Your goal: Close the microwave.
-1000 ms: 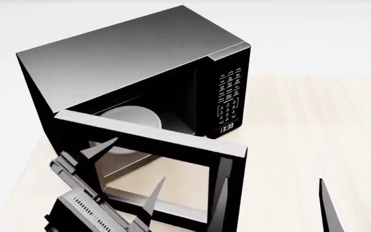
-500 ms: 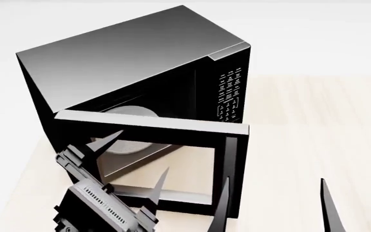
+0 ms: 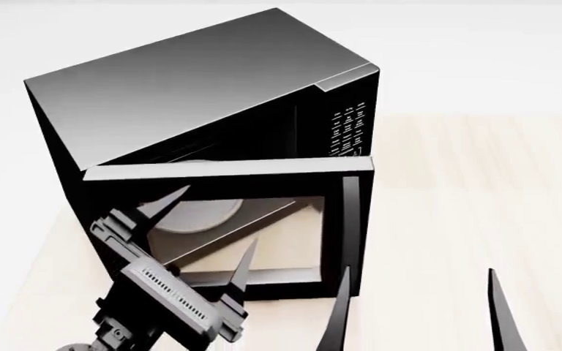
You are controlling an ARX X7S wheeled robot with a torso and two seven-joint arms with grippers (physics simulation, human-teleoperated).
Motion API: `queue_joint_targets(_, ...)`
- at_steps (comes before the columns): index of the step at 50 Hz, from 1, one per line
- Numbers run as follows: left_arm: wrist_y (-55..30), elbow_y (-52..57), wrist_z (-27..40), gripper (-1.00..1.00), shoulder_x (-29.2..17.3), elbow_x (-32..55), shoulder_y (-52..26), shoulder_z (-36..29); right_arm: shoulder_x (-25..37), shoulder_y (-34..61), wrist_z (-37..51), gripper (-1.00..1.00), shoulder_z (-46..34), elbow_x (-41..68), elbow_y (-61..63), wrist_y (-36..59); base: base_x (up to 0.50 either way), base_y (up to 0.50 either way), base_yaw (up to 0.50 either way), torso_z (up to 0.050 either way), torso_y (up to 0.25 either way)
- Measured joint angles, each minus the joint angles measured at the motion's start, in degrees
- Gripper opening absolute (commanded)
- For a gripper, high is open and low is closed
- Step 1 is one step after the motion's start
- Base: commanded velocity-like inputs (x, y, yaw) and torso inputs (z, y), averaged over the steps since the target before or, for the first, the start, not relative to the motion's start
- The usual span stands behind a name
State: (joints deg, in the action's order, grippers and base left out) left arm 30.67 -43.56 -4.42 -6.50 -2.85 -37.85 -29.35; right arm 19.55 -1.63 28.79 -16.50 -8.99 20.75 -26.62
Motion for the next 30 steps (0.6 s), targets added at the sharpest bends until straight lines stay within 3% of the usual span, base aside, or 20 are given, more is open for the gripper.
queue_joint_targets(30, 5.02, -12.51, 5.84, 1.00, 2.45, -1.85, -6.01, -1.57, 0.54, 0.12, 0.54, 1.00, -0.39, 0.60, 0.09, 0.35, 0.00, 0.00, 0.00, 0.000, 0.000)
